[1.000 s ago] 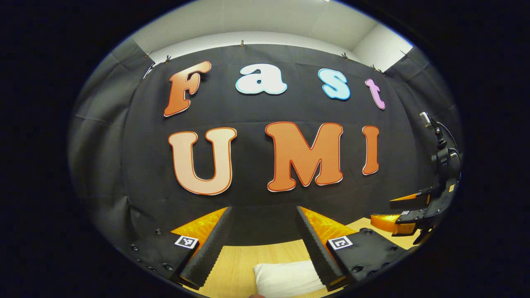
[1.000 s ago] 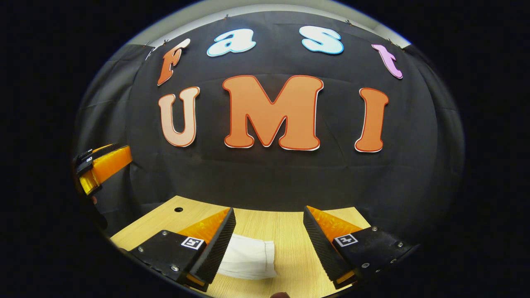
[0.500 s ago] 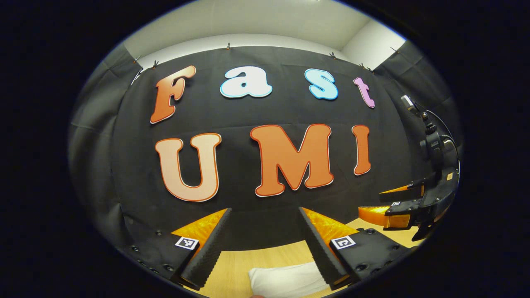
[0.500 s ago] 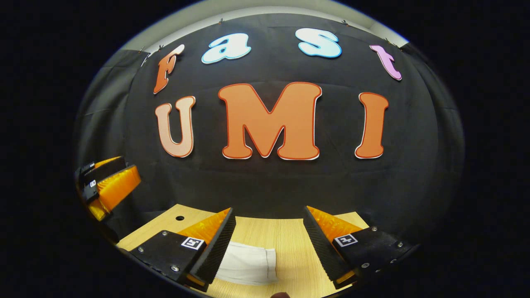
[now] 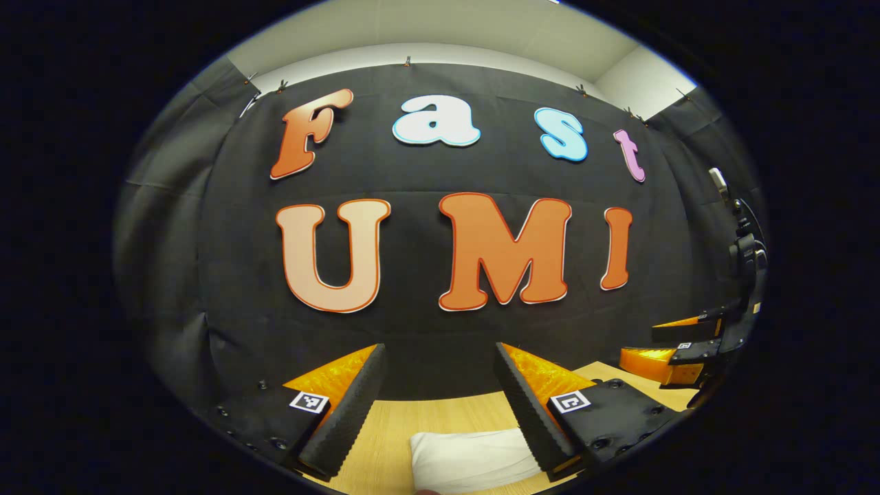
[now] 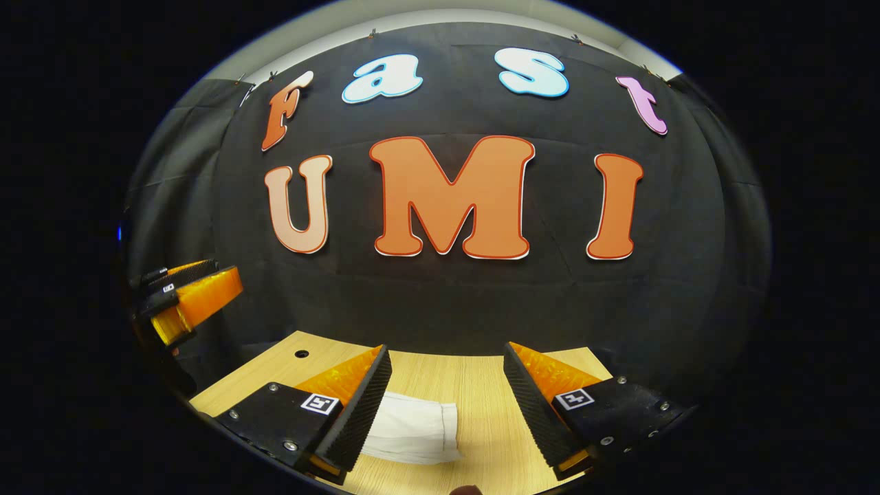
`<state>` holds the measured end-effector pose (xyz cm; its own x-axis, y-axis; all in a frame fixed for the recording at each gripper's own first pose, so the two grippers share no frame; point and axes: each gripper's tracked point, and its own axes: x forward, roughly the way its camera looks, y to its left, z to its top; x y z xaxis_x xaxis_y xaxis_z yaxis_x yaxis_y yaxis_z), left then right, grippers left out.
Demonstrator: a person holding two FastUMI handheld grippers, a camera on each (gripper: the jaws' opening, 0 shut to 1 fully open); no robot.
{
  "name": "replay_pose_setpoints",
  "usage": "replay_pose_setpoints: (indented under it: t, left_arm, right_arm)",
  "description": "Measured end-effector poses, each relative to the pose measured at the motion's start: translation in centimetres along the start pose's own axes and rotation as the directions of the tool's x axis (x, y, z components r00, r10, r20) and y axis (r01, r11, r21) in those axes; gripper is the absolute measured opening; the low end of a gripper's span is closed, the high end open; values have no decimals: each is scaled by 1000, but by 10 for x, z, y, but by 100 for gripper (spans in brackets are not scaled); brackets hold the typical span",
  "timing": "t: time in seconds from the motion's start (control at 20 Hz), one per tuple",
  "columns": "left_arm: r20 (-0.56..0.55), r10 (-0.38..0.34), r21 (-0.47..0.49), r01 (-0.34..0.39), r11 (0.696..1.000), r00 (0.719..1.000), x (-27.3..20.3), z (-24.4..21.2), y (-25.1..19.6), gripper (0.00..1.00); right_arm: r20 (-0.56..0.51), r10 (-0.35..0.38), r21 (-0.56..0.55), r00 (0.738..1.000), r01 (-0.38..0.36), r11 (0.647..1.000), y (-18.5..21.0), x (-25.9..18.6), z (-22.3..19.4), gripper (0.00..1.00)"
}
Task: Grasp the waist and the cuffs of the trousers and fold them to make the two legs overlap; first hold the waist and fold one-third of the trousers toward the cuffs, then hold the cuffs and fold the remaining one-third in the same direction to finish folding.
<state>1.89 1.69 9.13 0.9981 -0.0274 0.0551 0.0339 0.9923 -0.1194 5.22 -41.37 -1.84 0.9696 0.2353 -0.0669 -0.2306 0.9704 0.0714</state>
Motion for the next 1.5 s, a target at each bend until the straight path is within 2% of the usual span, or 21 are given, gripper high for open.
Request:
replay_pose_setpoints:
  t: [0.3,0.45,0.7,0.95,1.2,1.5]
  left_arm:
    - [-23,36,74,-35,997,999,-11,-14,17,100]
    - [-32,33,86,-30,996,999,-15,-13,24,100]
    - [-37,26,40,-25,999,999,-20,-10,27,100]
    - [-40,28,71,-26,997,999,-31,-12,24,100]
    - [-30,31,75,-29,997,999,-41,-13,29,100]
    - [-35,29,75,-27,997,999,-52,-20,38,100]
  right_arm:
    - [-6,-30,-10,1000,30,1000,0,-10,-12,98]
    - [8,-19,18,1000,19,1000,9,-13,-4,98]
    - [53,-19,15,998,18,1000,14,-14,8,98]
    - [120,-22,-4,993,23,1000,9,-28,23,98]
    - [125,-40,-7,991,42,999,12,-40,19,98]
    - [116,-34,-25,993,37,999,36,-46,8,98]
